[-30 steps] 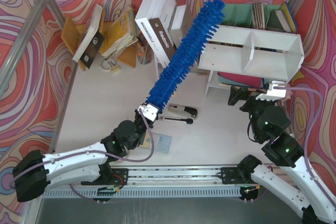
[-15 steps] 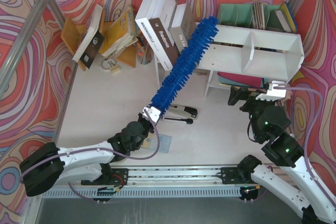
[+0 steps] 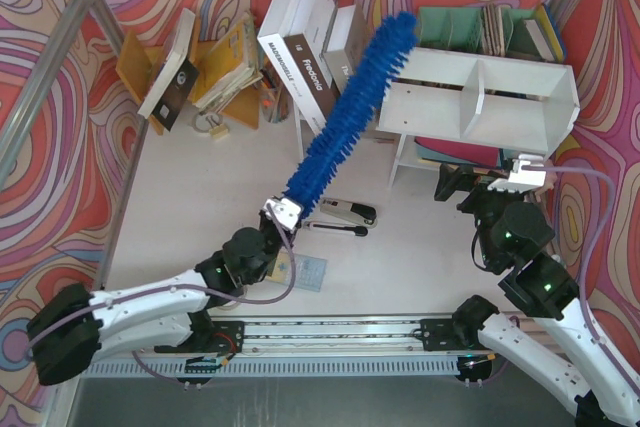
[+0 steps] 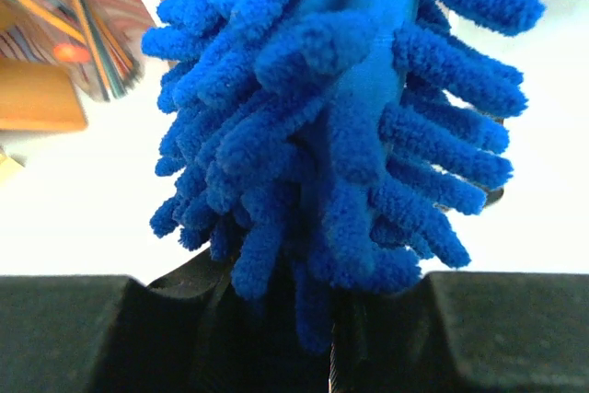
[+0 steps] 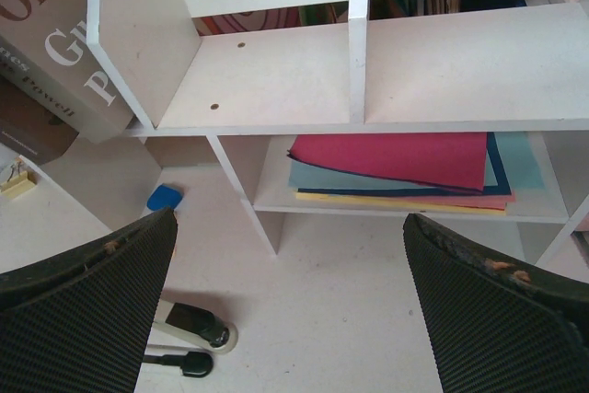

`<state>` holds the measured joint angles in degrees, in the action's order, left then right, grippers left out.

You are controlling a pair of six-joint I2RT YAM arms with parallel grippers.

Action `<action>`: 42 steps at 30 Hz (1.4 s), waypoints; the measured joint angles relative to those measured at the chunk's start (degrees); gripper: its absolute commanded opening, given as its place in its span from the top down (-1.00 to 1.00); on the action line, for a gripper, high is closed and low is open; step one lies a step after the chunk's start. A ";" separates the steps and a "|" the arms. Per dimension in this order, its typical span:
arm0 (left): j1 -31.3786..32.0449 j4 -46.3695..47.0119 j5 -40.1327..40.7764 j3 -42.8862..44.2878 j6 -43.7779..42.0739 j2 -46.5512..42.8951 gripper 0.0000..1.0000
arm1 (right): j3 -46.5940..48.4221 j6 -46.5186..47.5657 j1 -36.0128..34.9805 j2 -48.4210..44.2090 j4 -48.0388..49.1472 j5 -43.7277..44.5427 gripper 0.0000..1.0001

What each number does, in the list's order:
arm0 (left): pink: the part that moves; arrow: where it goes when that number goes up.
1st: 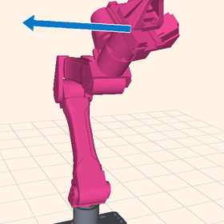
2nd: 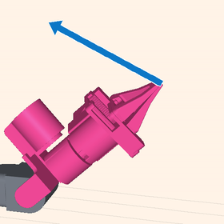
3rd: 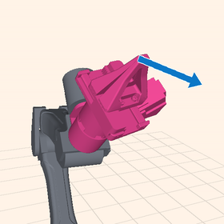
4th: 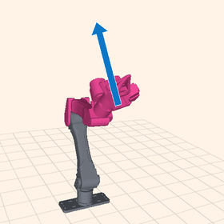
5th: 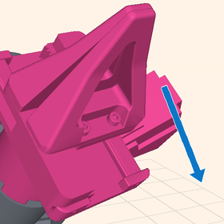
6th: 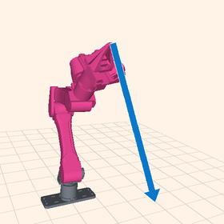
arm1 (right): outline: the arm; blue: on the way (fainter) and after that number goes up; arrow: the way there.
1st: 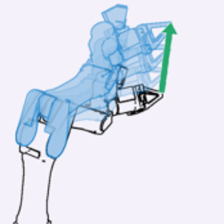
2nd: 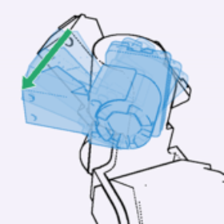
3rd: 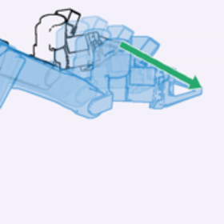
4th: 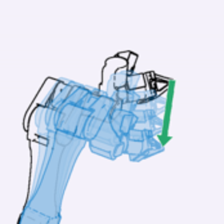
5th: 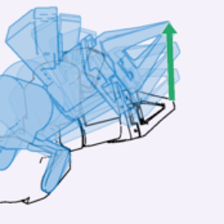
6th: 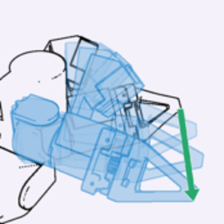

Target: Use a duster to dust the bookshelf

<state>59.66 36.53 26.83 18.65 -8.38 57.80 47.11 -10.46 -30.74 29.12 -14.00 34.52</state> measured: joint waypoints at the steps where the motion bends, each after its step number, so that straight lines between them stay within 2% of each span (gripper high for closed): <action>1: 0.00 -0.57 0.11 0.57 -0.35 -1.84 1.00 | 0.00 0.00 0.00 -0.04 0.00 0.00 -0.97; 6: -0.09 -2.12 0.85 3.41 -1.73 -8.17 1.00 | 0.00 -0.02 0.00 -0.20 0.00 -0.02 -0.97; 10: -0.09 -2.62 0.85 3.54 -1.53 -8.02 1.00 | 0.00 -0.02 0.00 -0.17 0.00 -0.02 -0.97; 18: -0.09 -3.32 -0.87 1.44 1.44 -3.21 1.00 | 0.00 0.00 0.00 -0.17 0.00 0.00 -0.97; 26: -0.09 1.09 -2.45 -2.73 3.50 7.56 1.00 | 0.00 0.04 0.00 -0.15 0.00 -0.02 -0.97; 30: -0.11 3.23 -2.56 -2.89 3.93 9.57 1.00 | 0.00 0.13 0.00 -0.11 0.00 0.00 -0.98; 33: -0.11 1.86 -2.62 -2.10 3.76 8.13 1.00 | 0.00 0.15 0.00 -0.11 0.00 0.00 -0.97; 42: -0.66 -4.35 -1.95 3.87 1.18 -3.37 1.00 | 0.00 0.13 0.00 -0.13 0.00 -0.02 -0.98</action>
<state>59.00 32.18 24.88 22.52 -7.20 54.43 47.11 -10.33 -30.74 28.99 -14.00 34.50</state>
